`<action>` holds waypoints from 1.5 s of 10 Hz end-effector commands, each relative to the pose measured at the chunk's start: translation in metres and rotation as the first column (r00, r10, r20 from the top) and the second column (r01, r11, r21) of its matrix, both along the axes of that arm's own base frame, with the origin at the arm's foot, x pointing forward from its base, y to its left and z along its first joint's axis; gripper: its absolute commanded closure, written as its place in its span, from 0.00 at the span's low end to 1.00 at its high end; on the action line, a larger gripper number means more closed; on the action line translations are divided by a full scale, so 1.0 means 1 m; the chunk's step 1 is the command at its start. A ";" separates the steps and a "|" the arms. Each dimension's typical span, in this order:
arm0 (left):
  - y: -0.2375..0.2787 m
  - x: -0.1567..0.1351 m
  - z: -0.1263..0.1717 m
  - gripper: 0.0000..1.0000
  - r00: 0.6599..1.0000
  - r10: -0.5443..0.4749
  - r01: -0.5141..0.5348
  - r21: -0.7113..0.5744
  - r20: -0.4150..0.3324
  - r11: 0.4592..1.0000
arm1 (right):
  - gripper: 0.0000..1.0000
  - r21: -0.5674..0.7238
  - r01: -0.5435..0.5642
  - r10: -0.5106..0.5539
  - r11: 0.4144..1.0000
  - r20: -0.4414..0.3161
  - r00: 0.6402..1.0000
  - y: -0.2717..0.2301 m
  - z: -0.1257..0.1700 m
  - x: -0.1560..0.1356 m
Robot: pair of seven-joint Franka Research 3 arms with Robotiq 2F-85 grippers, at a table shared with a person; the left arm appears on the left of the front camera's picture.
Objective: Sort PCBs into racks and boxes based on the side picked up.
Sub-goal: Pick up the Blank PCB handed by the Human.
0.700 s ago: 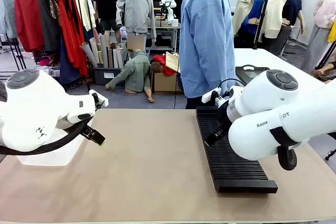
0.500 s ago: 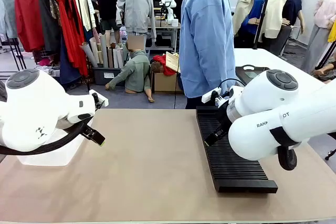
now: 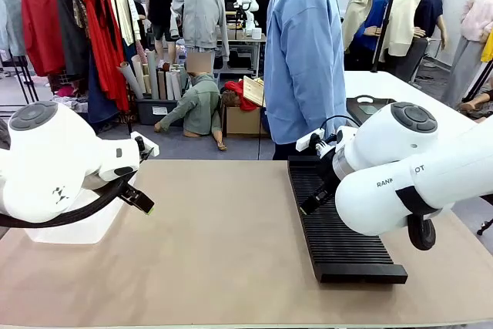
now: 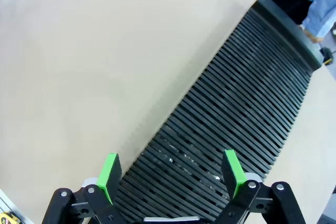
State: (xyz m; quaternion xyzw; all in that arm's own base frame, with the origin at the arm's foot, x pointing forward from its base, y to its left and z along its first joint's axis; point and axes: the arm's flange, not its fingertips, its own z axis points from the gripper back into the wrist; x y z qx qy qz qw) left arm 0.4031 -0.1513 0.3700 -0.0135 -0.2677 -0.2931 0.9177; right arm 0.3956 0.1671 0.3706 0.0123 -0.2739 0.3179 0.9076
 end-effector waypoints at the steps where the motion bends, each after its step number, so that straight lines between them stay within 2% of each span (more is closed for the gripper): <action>1: 0.000 0.000 0.000 0.00 1.000 0.000 0.000 0.000 0.000 1.000 | 0.00 0.001 0.001 -0.001 1.000 0.000 1.000 0.000 0.000 0.000; 2: 0.001 0.003 0.013 0.00 1.000 -0.006 0.007 -0.032 0.008 0.999 | 0.00 0.000 0.000 0.000 1.000 0.000 1.000 0.000 0.000 0.000; 3: 0.004 0.005 0.030 0.00 1.000 -0.010 0.008 -0.055 -0.029 0.998 | 0.00 0.011 0.002 -0.002 1.000 -0.010 1.000 -0.012 0.016 0.001; 5: 0.007 0.006 0.063 0.00 0.998 0.003 -0.007 -0.071 -0.056 0.997 | 0.00 -0.025 0.061 -0.061 0.998 -0.036 0.997 -0.033 0.047 0.005; 6: 0.009 0.011 0.079 0.00 0.997 0.021 -0.024 -0.051 -0.074 0.998 | 0.00 0.014 0.072 -0.070 0.997 -0.073 0.995 -0.044 0.063 0.010; 8: 0.019 0.027 0.107 0.00 0.987 0.020 -0.033 -0.083 -0.158 0.996 | 0.00 0.094 0.056 -0.043 0.994 -0.141 0.989 -0.067 0.099 0.019; 11: 0.031 0.046 0.123 0.00 0.967 -0.031 -0.017 -0.185 -0.253 0.983 | 0.00 0.214 0.085 -0.042 0.973 -0.198 0.979 -0.086 0.147 -0.004; 13: 0.047 0.045 0.130 0.00 0.953 -0.077 -0.011 -0.289 -0.292 0.957 | 0.00 0.290 0.174 -0.096 0.941 -0.265 0.959 -0.104 0.155 -0.001; 15: 0.082 0.050 0.139 0.00 0.933 -0.131 -0.039 -0.455 -0.336 0.890 | 0.00 0.431 0.135 0.008 0.892 -0.315 0.949 -0.130 0.157 0.001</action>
